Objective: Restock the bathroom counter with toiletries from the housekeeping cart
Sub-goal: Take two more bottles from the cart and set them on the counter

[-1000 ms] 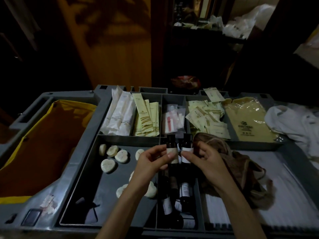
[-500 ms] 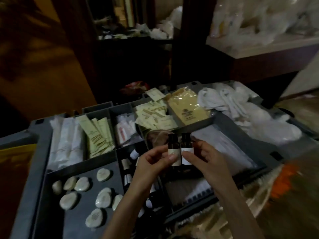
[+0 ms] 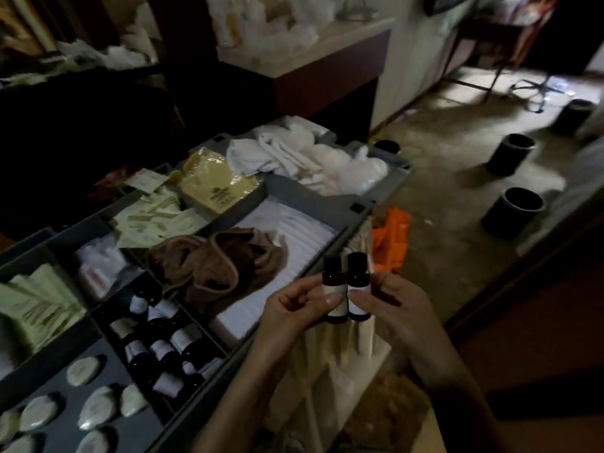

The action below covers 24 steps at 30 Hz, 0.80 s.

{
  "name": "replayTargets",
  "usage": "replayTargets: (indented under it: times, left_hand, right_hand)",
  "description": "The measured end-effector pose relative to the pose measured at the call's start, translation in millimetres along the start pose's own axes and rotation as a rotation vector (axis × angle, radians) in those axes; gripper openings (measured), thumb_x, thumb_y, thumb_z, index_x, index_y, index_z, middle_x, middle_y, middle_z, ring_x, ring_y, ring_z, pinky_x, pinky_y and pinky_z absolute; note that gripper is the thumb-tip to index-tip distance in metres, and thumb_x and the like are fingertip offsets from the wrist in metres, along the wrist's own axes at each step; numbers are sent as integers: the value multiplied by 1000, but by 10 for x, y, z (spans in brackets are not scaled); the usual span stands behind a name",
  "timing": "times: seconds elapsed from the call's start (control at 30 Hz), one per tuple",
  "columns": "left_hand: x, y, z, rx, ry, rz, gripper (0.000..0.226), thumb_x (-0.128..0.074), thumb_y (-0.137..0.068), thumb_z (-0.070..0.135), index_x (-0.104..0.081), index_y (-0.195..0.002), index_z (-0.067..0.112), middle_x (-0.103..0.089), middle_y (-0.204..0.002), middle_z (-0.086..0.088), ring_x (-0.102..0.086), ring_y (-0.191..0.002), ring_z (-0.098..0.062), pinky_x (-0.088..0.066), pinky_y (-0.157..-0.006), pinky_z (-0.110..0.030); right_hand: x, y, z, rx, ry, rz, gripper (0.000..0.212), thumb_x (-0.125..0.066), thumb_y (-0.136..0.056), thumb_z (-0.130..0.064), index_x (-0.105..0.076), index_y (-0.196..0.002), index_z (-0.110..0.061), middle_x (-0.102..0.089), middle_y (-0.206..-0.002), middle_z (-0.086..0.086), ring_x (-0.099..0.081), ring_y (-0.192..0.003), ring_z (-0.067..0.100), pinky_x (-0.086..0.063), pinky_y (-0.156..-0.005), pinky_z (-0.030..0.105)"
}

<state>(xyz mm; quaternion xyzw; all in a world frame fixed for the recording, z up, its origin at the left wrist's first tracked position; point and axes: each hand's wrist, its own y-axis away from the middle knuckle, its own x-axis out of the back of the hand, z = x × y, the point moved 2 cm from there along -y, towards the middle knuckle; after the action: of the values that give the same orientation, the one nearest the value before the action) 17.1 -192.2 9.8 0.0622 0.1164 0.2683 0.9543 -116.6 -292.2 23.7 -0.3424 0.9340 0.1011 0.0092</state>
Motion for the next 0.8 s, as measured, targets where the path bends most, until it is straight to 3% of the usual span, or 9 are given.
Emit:
replayTargets:
  times: [0.07,0.17,0.3,0.37,0.43,0.5,0.53,0.67,0.8]
  left_hand:
    - [-212,51,-9,20,-18,-51,27,-65,-81,2,-69,-107,10,-75,-97,-5,-71,-91,-17,-55,-70,-21]
    - [-526,125,-45,10,-36,-118,37,-67,-77,9,-67,-113,5,-74,-102,-7,-71,-95,-19,-55,-73,-23]
    - [-960,200,-145,12,-61,-214,36,-69,-72,16,-70,-108,13,-75,-98,-6,-71,-93,-19,-56,-75,-25]
    - [-1200,227,-194,10,-80,-268,33,-68,-73,13,-70,-106,15,-75,-95,-7,-71,-91,-19,-56,-73,-25]
    - [-1440,250,-235,13,-96,-324,32,-68,-71,13,-70,-103,16,-75,-92,-6,-72,-88,-17,-55,-71,-24]
    - [-1696,285,-249,32,-104,-408,32,-67,-70,12,-69,-102,14,-76,-86,0,-72,-82,-11,-54,-66,-19]
    - [-1814,297,-260,41,-115,-453,32,-67,-71,10,-69,-103,12,-76,-84,3,-71,-80,-8,-53,-64,-17]
    - [-2249,282,-325,118,-164,-585,30,-67,-77,3,-69,-107,9,-76,-94,-3,-72,-85,-11,-54,-65,-18]
    - [-2716,242,-491,221,-264,-728,33,-68,-81,4,-66,-114,7,-74,-92,1,-71,-82,-6,-54,-64,-17]
  right_hand:
    - [194,148,11,19,-14,39,39,-74,-69,-26,-71,-103,-9,-74,-100,8,-70,-95,26,-54,-89,48]
    - [475,359,23,47,-33,101,37,-72,-70,-21,-69,-101,-2,-74,-97,13,-71,-92,30,-56,-83,44]
    - [871,693,11,72,-51,192,27,-70,-68,-17,-69,-93,-7,-76,-89,1,-72,-81,13,-54,-66,19]
    - [1073,860,16,88,-42,259,28,-72,-65,-22,-70,-91,-12,-76,-88,-5,-71,-80,7,-52,-63,15]
    - [1269,1027,48,71,-49,351,28,-77,-63,-27,-70,-86,-14,-75,-86,-4,-71,-80,12,-53,-64,18]
    - [1460,1206,95,83,-81,416,33,-85,-64,-34,-70,-83,-13,-74,-89,9,-70,-82,32,-55,-70,40]
    - [1541,1290,101,88,-87,451,35,-83,-63,-38,-70,-83,-13,-73,-91,14,-68,-80,35,-53,-68,44]
    - [1853,1574,120,130,-105,634,26,-78,-70,-23,-68,-86,-6,-74,-86,9,-70,-77,21,-54,-64,25]
    - [2094,1871,192,144,-113,805,27,-71,-73,-15,-68,-95,1,-75,-87,10,-72,-78,22,-55,-62,22]
